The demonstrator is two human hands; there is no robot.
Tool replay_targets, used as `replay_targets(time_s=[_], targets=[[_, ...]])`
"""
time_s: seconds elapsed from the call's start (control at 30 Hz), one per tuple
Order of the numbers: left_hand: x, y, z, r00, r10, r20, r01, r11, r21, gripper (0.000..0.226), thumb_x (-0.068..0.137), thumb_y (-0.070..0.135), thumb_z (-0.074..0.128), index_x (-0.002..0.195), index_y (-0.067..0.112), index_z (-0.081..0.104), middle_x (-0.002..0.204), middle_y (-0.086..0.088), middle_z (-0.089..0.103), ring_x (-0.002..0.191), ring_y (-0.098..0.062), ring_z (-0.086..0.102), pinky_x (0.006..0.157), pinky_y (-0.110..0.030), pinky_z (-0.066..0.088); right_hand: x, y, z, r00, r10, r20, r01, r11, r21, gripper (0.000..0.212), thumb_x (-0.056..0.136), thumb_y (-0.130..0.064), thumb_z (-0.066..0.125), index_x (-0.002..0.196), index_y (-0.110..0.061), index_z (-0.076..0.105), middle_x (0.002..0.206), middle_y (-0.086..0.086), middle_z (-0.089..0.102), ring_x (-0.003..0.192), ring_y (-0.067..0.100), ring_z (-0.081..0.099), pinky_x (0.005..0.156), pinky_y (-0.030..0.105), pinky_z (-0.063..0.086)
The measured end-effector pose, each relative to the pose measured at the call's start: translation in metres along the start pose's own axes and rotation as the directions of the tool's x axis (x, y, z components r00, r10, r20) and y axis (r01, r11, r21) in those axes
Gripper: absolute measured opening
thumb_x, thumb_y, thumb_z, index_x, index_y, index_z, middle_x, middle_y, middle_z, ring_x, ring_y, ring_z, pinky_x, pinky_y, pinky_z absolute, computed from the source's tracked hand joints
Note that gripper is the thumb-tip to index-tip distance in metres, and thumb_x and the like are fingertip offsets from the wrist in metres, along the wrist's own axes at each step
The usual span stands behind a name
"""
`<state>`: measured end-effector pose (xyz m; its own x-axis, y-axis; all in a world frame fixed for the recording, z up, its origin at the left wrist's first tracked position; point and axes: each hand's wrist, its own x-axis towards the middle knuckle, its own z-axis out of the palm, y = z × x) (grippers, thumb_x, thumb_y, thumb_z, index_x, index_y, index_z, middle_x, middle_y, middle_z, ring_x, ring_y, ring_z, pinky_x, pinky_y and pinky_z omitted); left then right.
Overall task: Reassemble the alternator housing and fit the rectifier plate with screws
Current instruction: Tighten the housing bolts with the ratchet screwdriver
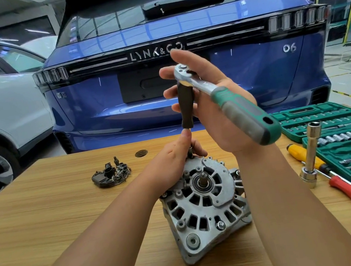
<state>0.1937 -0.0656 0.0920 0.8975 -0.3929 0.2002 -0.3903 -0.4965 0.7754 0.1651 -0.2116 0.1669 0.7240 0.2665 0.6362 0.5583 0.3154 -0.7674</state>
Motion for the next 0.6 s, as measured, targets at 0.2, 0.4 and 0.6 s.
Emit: replay_targets(time_s=[0.2,0.4,0.6], targets=[[0.000,0.002,0.001,1.000,-0.007,0.000,0.007,1.000,0.003,0.070,0.099,0.070,0.015,0.097,0.033,0.073,0.103,0.013,0.073,0.102,-0.005,0.065,0.099,-0.038,0.047,-0.008,0.007,-0.013,0.992,-0.031,0.121,-0.004,0.960,0.279,0.039,0.096,-0.020,0.037,0.126,-0.025,0.062,0.128,0.009,0.065,0.109,0.026,0.058,0.096,0.040,0.044],[-0.004,0.004,0.000,0.998,-0.046,-0.034,0.047,0.998,0.039,0.059,0.111,0.049,0.021,0.072,0.068,0.060,0.064,0.039,0.061,0.056,0.018,0.056,0.056,-0.017,0.041,-0.011,0.002,-0.009,0.995,-0.061,0.083,0.036,0.961,0.273,0.037,0.099,-0.016,0.040,0.133,-0.022,0.051,0.119,0.013,0.063,0.105,0.027,0.059,0.095,0.032,0.051],[0.006,-0.010,0.004,0.998,-0.020,-0.065,0.016,0.998,-0.062,0.042,0.109,0.038,0.033,0.096,0.023,0.070,0.110,-0.003,0.074,0.109,-0.018,0.067,0.103,-0.040,0.049,-0.009,0.004,-0.003,0.997,-0.071,-0.005,0.070,0.980,0.188,0.038,0.095,-0.012,0.050,0.131,-0.024,0.051,0.105,0.018,0.058,0.091,0.036,0.051,0.082,0.048,0.043]])
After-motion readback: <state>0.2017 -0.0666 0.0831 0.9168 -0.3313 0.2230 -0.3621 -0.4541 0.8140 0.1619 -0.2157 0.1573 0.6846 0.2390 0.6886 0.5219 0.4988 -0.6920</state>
